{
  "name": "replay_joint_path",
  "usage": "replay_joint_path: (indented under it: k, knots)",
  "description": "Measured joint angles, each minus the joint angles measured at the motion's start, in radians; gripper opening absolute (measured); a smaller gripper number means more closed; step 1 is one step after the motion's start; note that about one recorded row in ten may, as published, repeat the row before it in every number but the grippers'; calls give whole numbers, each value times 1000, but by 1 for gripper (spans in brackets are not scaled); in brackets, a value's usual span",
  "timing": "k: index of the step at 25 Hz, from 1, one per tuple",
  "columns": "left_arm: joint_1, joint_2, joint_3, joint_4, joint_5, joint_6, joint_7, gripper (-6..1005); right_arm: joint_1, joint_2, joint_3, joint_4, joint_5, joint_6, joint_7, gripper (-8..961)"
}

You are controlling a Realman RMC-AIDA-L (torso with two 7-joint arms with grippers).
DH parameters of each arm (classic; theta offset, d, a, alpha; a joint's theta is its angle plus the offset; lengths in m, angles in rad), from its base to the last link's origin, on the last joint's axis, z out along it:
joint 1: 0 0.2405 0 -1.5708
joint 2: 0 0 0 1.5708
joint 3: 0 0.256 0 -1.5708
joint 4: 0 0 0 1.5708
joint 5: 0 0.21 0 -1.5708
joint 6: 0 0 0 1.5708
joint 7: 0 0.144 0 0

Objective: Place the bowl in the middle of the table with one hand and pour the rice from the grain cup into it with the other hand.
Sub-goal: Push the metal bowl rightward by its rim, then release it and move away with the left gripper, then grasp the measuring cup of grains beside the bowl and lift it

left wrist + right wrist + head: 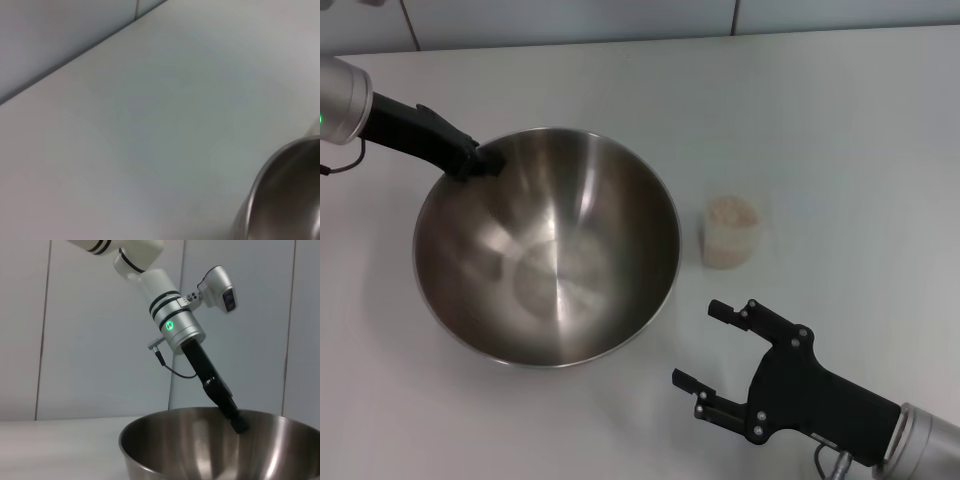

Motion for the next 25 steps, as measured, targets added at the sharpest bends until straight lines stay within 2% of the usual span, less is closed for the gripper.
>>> replay_joint_path:
  k: [2, 3, 5, 6, 10, 13, 17, 19, 22, 24, 25]
  knots:
    - [4, -6, 5, 2, 2, -4, 1, 41, 0, 0, 1, 2, 0, 0, 0, 762]
    - [13, -17, 8, 20, -1, -2, 3, 41, 0, 0, 1, 2, 0, 0, 0, 762]
    - [13, -17, 8, 20, -1, -2, 3, 41, 0, -1, 1, 3, 0, 0, -1, 761]
    - [40, -49, 4, 121, -19, 11, 4, 41, 0, -1, 1, 3, 0, 0, -1, 761]
    - [54, -65, 10, 207, -52, 44, 7, 30, 0, -1, 2, 3, 0, 4, -1, 761]
    - [54, -61, 11, 232, -71, 69, 7, 235, 0, -1, 3, 3, 0, 4, -1, 761]
    - [49, -53, 10, 256, -85, 117, 0, 447, 0, -1, 3, 3, 0, 2, -6, 762]
    - [59, -59, 5, 313, -88, 150, -2, 518, 2, -1, 3, 3, 0, 1, -9, 762]
    - [129, -87, 4, 494, -161, 194, 21, 570, 6, 0, 2, 5, 0, 0, -10, 762]
    - [216, -102, 24, 633, -269, 196, 64, 605, 6, 0, 3, 5, 0, 1, -10, 762]
    - [285, -107, 46, 716, -355, 184, 98, 623, 6, 0, 3, 5, 0, 1, -10, 762]
